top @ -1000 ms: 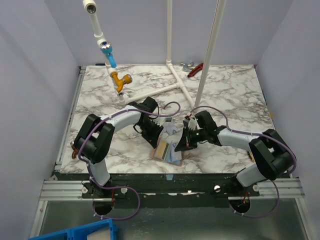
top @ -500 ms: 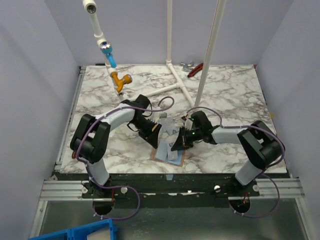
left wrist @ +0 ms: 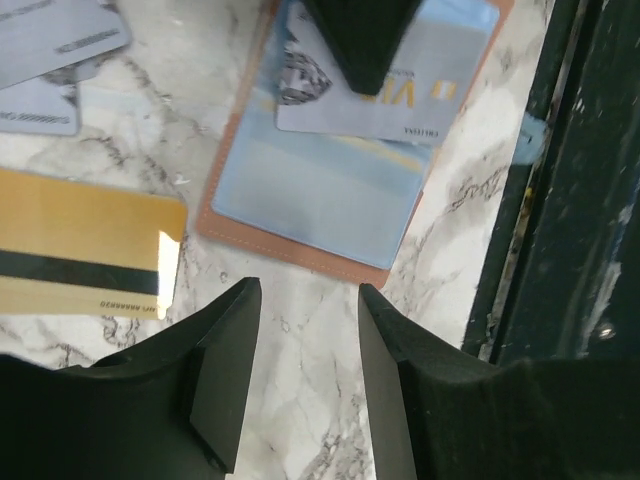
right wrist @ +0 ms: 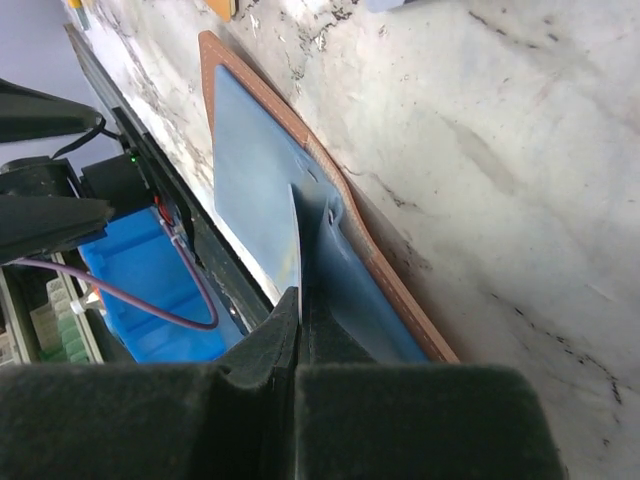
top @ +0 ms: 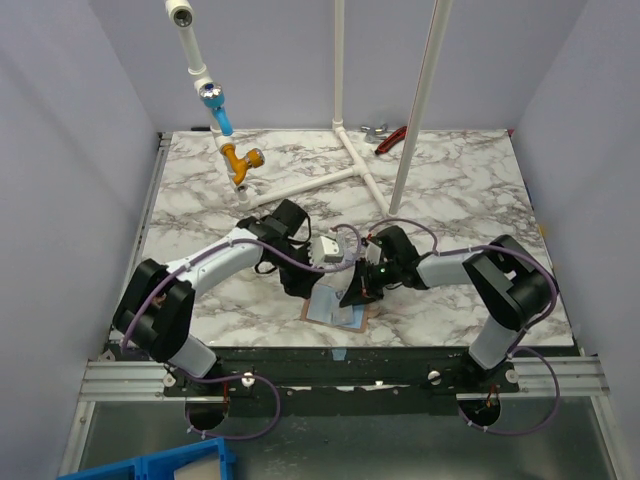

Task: Put the credit cards into the card holder
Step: Turn over the card slot in the card holder.

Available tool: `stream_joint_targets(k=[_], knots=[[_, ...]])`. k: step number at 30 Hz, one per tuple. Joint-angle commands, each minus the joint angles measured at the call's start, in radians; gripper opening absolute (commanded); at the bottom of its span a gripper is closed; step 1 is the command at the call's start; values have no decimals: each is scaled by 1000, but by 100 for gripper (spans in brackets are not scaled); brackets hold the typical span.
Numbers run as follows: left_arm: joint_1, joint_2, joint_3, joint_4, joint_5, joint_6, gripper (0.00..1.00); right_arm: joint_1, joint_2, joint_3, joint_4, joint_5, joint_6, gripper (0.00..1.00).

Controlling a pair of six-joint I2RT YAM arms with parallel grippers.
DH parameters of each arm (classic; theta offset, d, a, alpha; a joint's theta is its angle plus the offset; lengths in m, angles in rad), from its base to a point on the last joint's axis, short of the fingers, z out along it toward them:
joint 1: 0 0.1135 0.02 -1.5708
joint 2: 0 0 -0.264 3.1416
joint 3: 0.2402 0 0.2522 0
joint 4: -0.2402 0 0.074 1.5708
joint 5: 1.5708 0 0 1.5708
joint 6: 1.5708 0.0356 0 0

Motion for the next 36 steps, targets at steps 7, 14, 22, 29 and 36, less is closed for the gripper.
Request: stream_joint_targets(k=[7, 14, 22, 29, 36], knots=[[-173, -87, -227, 213, -197, 372, 44, 3, -10, 56, -221, 70, -108, 1], [-213, -39, -208, 245, -244, 229, 30, -17, -63, 46, -206, 35, -45, 1], [-237, -15, -197, 221, -186, 80, 19, -27, -185, 59, -304, -37, -51, 1], [-255, 1, -160, 181, -187, 6, 16, -17, -199, -25, -358, 46, -77, 1], [-265, 15, -146, 158, -178, -63, 14, 35, -192, -7, -435, 332, -96, 1]])
